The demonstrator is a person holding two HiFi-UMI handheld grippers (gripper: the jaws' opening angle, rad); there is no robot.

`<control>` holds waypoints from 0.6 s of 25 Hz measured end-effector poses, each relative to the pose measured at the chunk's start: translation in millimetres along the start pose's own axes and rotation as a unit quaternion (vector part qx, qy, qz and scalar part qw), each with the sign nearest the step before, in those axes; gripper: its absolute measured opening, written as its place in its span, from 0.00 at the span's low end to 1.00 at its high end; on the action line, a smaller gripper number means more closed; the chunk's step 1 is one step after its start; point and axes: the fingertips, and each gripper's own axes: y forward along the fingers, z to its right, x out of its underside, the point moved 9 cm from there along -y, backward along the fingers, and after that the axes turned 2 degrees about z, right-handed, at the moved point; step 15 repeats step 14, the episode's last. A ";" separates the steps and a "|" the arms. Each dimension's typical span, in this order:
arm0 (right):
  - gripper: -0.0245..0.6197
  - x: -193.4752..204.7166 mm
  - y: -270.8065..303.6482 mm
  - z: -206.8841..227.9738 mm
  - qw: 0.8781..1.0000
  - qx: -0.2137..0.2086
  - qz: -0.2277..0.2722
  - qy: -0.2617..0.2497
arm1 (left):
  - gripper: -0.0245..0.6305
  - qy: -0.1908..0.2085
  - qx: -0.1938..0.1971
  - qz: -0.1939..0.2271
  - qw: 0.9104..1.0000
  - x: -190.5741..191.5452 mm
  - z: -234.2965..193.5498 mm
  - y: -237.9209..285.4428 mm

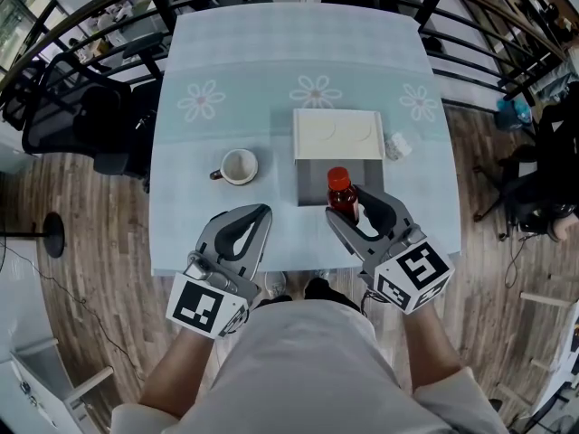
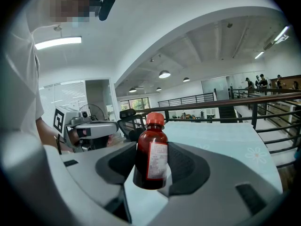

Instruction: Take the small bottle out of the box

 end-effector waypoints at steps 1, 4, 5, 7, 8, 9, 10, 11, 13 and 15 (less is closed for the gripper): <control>0.38 0.3 -0.1 0.5 1.000 0.000 0.000 0.000 | 0.07 0.000 0.000 0.000 1.000 0.3 0.2 0.6; 0.38 0.8 0.3 2.3 1.000 0.000 -0.003 0.001 | 0.07 -0.001 0.001 -0.001 1.000 0.8 0.2 2.7; 0.38 0.8 0.4 2.9 1.000 0.000 -0.003 0.001 | 0.07 -0.001 0.001 -0.001 1.000 0.8 0.1 3.4; 0.38 1.0 0.6 3.9 1.000 0.000 -0.004 0.002 | 0.07 -0.002 0.002 -0.001 1.000 0.9 0.2 4.4; 0.38 1.2 1.0 4.2 1.000 0.000 -0.003 0.002 | 0.07 -0.002 0.001 -0.001 1.000 1.2 0.0 4.6; 0.38 1.5 1.6 4.5 1.000 -0.001 -0.004 0.002 | 0.07 -0.002 0.001 -0.001 1.000 1.7 -0.4 4.7; 0.38 1.8 2.5 4.7 1.000 -0.001 -0.004 0.002 | 0.07 -0.002 0.001 -0.001 1.000 2.3 -1.0 4.8; 0.38 2.0 3.6 4.9 1.000 -0.001 -0.004 0.002 | 0.07 -0.002 0.001 -0.002 1.000 3.0 -1.9 4.9; 0.38 2.8 6.0 5.3 1.000 0.000 -0.006 0.004 | 0.07 -0.003 0.000 -0.003 1.000 4.1 -3.9 5.0; 0.38 3.2 7.1 5.5 1.000 0.000 -0.006 0.005 | 0.07 -0.003 0.000 -0.003 1.000 4.6 -5.0 5.1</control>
